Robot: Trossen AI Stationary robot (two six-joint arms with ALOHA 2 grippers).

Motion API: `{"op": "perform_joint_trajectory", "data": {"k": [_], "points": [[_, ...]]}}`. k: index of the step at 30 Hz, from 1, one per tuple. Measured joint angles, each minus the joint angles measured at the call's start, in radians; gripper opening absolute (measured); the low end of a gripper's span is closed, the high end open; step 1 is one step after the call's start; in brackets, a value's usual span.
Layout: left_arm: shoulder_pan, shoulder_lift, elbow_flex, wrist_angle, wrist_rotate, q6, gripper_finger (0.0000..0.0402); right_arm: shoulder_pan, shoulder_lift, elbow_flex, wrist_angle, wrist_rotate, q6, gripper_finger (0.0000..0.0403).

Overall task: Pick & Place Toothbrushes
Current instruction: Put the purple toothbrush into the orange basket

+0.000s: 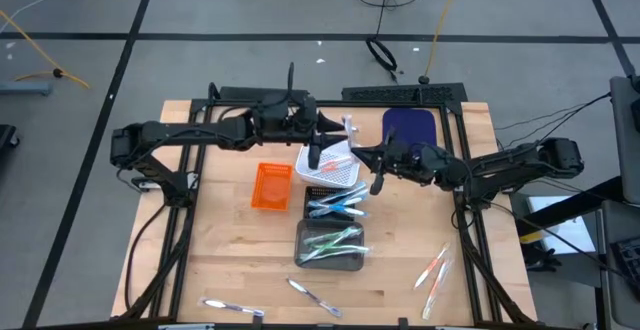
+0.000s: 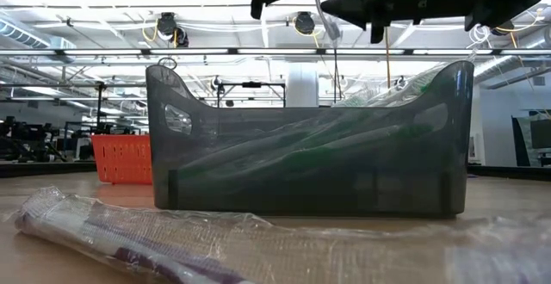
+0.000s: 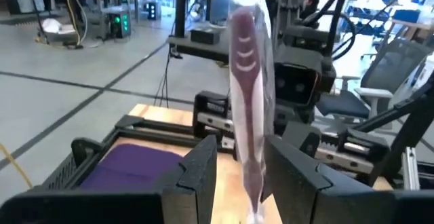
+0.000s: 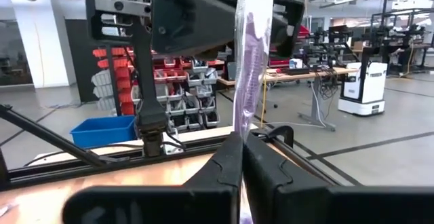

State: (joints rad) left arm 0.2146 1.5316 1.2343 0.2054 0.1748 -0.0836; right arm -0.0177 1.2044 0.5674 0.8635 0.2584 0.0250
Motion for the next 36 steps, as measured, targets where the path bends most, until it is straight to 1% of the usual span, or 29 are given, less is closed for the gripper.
{"op": "perform_joint_trajectory", "data": {"k": [11, 14, 20, 22, 23, 26, 27, 36], "points": [[-0.015, 0.010, 0.000, 0.037, 0.008, 0.011, 0.0122, -0.005, 0.004, 0.000, -0.008, 0.000, 0.012, 0.0000], [-0.016, 0.013, 0.000, 0.080, 0.008, 0.010, 0.0122, -0.005, 0.004, 0.000, -0.008, 0.000, 0.014, 0.0000], [-0.028, 0.058, 0.000, 0.182, 0.008, 0.004, 0.0121, -0.005, 0.004, 0.000, -0.022, 0.000, 0.015, 0.0000], [-0.028, 0.066, 0.000, 0.180, 0.008, -0.001, 0.0111, -0.005, 0.004, 0.000, -0.030, 0.001, 0.015, 0.0000], [-0.028, 0.067, 0.000, 0.178, 0.008, -0.001, 0.0099, -0.005, 0.004, 0.000, -0.032, 0.001, 0.015, 0.0000], [-0.027, 0.067, 0.000, 0.174, 0.008, 0.005, 0.0040, -0.005, 0.004, 0.000, -0.033, 0.000, 0.016, 0.0000], [-0.028, 0.066, 0.000, 0.172, 0.010, 0.012, 0.0032, -0.005, 0.004, 0.000, -0.037, 0.000, 0.015, 0.0000], [-0.024, 0.063, 0.000, 0.152, 0.009, -0.003, 0.0033, -0.005, 0.004, 0.000, -0.040, 0.000, 0.002, 0.0000]]}}
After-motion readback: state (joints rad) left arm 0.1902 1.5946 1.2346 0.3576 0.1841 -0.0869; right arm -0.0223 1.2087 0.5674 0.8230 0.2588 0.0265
